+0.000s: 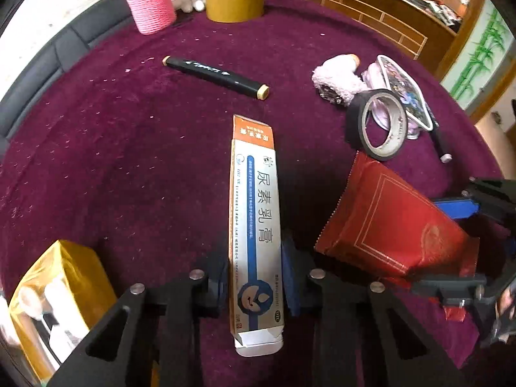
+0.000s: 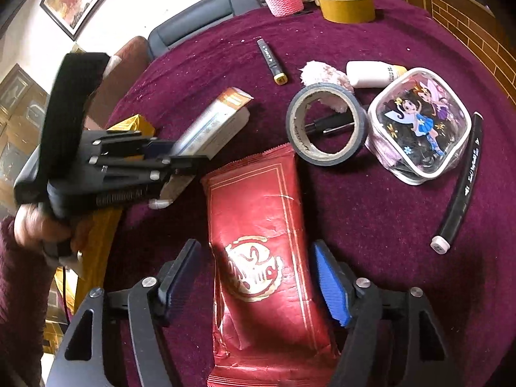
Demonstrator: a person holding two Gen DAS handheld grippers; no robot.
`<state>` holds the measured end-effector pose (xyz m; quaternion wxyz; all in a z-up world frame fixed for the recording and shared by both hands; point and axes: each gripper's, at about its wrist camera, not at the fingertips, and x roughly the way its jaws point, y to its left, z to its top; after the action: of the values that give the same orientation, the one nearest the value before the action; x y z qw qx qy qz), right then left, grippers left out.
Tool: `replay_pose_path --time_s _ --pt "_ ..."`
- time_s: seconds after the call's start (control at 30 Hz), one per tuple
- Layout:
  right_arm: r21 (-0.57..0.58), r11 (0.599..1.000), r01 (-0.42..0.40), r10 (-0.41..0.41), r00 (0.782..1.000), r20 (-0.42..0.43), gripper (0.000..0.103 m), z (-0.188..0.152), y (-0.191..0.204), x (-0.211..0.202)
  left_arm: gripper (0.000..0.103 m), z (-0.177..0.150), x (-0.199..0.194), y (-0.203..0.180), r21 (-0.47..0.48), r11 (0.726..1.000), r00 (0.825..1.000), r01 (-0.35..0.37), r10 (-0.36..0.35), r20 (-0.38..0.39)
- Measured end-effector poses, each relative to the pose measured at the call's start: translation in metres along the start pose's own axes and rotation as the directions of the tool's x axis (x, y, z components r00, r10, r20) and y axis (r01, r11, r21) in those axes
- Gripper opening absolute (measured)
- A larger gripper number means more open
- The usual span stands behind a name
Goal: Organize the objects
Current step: 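Grasp the white ointment box with the left gripper while the right gripper grasps the red snack packet, then carry both items over the tray and open both grippers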
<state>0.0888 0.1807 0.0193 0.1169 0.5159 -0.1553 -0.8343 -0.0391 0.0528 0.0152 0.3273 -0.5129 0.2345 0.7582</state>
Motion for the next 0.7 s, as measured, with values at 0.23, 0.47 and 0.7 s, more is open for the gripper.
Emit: replay_pose_path --time_s 0.23,0.47,0.7 --pt "-0.047 0.994 0.102 -0.101 0.995 0.026 0.082 0.002 0.018 0.009 0.028 0.005 0.002 -0.005 -0.065 0.997 0.996 -0.043 0.048 0.071" --pt "-0.154 0.954 0.258 -0.248 0.965 0.080 0.059 -0.005 0.035 0.014 0.028 -0.025 -0.017 -0.012 -0.153 0.988 0.992 -0.015 0.034 0.125" --pt "-0.067 0.988 0.141 -0.137 0.988 0.066 0.048 -0.016 0.030 -0.006 0.028 -0.065 -0.080 -0.009 -0.232 0.971 0.967 0.057 0.004 0.256"
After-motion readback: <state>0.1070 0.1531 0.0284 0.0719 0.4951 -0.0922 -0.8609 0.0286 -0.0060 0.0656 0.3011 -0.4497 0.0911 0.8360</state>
